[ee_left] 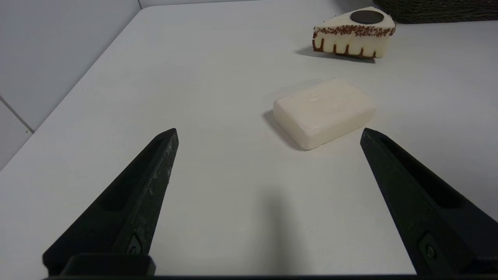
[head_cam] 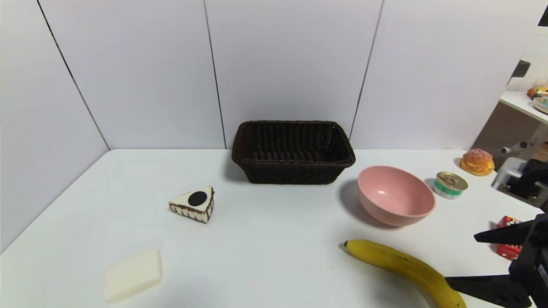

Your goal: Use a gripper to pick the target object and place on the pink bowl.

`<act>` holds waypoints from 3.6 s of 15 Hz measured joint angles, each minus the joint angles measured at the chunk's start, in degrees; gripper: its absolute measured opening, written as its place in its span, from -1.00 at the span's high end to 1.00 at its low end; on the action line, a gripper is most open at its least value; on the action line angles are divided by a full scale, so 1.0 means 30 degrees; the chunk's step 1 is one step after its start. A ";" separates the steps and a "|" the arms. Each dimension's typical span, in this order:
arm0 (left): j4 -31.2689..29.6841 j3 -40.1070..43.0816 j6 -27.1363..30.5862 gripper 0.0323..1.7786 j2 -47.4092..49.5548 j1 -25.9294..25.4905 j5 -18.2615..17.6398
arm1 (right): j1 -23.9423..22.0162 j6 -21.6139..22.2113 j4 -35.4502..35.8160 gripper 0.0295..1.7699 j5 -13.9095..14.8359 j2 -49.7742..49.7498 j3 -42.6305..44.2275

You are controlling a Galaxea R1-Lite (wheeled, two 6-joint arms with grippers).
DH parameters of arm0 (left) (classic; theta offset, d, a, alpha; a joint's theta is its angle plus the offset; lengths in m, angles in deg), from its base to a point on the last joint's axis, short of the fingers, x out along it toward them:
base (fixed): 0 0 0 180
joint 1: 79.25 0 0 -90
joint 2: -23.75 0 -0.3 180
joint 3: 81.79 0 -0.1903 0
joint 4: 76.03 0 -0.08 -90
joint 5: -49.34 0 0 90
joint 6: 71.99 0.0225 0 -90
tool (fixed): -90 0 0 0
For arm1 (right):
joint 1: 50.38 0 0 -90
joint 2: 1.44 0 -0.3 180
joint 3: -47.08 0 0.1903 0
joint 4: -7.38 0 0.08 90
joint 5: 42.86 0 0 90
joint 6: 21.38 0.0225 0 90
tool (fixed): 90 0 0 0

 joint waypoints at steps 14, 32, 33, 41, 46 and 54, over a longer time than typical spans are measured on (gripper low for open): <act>0.0000 0.0000 0.0000 -0.90 0.0000 0.0000 0.0004 | 0.0028 -0.0284 0.1564 -0.93 0.0890 0.6721 -0.0175; 0.0000 0.0000 0.0000 -0.90 0.0000 0.0000 0.0000 | 0.0004 -0.1028 0.3600 -0.03 0.2215 0.7778 -0.1654; 0.0000 0.0000 0.0016 -0.90 0.0000 0.0000 0.0000 | 0.0000 -0.1036 0.3612 0.08 0.2239 0.7786 -0.1662; 0.0000 0.0000 0.0000 -0.90 0.0000 0.0000 0.0004 | 0.0020 -0.1105 0.3905 0.49 0.2109 0.6794 -0.1386; 0.0000 0.0000 0.0008 -0.90 0.0000 0.0000 0.0000 | 0.0020 -0.1239 0.3637 0.49 0.1495 0.5360 0.0650; 0.0000 0.0000 0.0000 -0.90 0.0000 0.0000 0.0004 | -0.3308 -0.2601 0.3637 0.49 0.0073 0.7489 0.5880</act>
